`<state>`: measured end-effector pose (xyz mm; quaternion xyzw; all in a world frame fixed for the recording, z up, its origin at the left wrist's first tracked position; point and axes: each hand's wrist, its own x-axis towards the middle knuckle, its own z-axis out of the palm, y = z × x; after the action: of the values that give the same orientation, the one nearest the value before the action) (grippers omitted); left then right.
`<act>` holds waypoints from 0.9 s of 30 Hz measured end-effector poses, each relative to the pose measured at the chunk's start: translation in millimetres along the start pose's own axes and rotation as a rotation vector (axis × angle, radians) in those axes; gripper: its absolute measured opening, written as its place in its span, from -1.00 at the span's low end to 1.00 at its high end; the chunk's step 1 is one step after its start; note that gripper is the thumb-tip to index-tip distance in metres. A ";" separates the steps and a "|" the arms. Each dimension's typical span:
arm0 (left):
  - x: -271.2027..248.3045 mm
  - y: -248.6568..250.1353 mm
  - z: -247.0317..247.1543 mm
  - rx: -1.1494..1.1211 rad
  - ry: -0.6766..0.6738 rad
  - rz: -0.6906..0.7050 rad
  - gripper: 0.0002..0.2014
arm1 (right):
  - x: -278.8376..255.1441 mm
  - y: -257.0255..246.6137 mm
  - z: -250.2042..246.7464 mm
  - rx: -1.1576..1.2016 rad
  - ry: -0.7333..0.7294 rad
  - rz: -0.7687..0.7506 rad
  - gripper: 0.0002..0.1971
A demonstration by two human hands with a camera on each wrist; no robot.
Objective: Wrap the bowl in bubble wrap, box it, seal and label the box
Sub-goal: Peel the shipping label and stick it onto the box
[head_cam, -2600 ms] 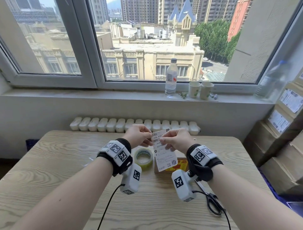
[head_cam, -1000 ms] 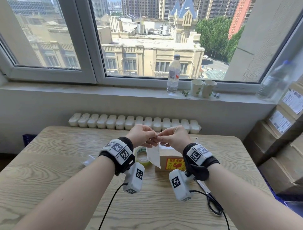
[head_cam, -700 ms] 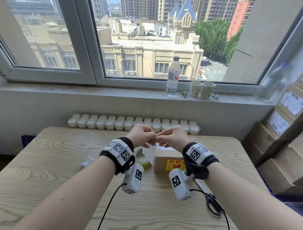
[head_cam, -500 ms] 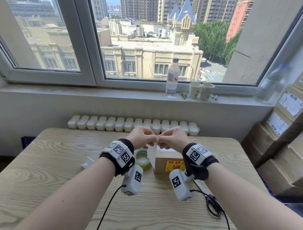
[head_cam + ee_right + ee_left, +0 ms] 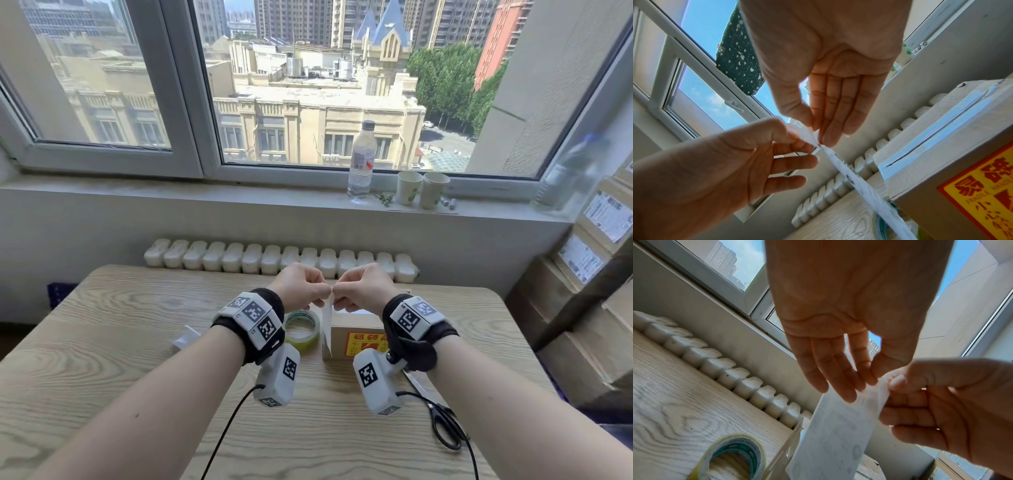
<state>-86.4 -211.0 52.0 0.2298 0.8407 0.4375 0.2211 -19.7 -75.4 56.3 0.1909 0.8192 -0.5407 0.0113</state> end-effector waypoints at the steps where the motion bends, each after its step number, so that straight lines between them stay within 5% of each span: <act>1: 0.4 -1.7 -0.9 0.009 0.018 -0.010 -0.86 | 0.1 -0.3 -0.1 0.008 0.011 0.003 -0.94; 19: -12.2 -109.8 -61.4 0.254 0.175 -0.551 -0.79 | 9.5 11.5 -9.2 0.165 0.272 0.140 -0.86; 27: -12.0 -142.5 -76.3 0.221 0.222 -0.606 -0.81 | 15.2 6.2 3.3 0.239 0.294 0.162 -0.86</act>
<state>-148.1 -339.2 -25.7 -0.0571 0.9321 0.2803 0.2220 -32.4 -71.7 46.0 0.3332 0.7240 -0.5976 -0.0877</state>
